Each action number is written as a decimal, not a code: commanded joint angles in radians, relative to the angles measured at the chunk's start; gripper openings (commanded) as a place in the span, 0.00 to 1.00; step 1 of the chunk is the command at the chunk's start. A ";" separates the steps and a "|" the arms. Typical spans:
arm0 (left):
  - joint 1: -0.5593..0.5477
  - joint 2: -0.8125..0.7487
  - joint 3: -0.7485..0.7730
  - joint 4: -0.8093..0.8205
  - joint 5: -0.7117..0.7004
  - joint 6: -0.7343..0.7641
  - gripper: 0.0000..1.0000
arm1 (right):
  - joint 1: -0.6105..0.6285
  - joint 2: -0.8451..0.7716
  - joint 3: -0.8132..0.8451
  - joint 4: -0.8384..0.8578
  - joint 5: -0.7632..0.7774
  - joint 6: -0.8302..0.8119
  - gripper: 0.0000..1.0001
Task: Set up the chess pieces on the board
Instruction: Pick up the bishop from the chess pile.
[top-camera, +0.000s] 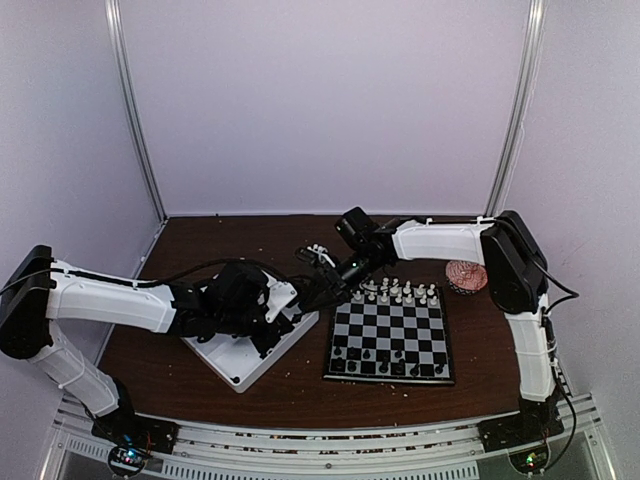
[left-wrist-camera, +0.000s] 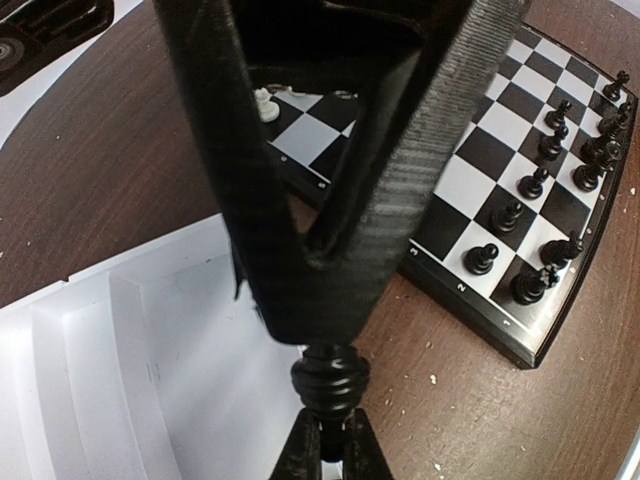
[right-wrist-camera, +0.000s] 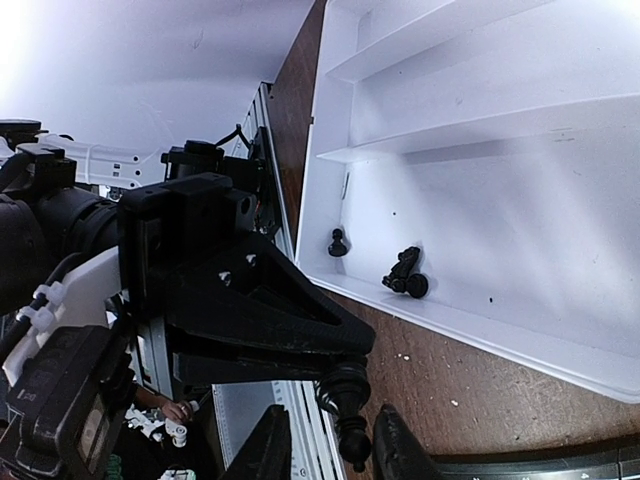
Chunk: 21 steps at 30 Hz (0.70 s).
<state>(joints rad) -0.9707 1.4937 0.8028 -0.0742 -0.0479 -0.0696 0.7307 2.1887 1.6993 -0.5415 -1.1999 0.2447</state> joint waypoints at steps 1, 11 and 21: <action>-0.005 -0.010 0.016 0.054 0.000 0.010 0.00 | 0.016 0.007 0.000 0.031 -0.024 0.018 0.29; -0.005 -0.006 0.018 0.055 -0.015 0.002 0.00 | 0.024 0.010 -0.009 0.027 -0.019 0.011 0.27; -0.006 -0.001 0.018 0.058 -0.023 -0.006 0.00 | 0.024 0.011 -0.013 0.032 -0.004 0.010 0.16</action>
<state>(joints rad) -0.9707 1.4937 0.8028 -0.0677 -0.0547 -0.0704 0.7467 2.1891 1.6951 -0.5259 -1.2037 0.2615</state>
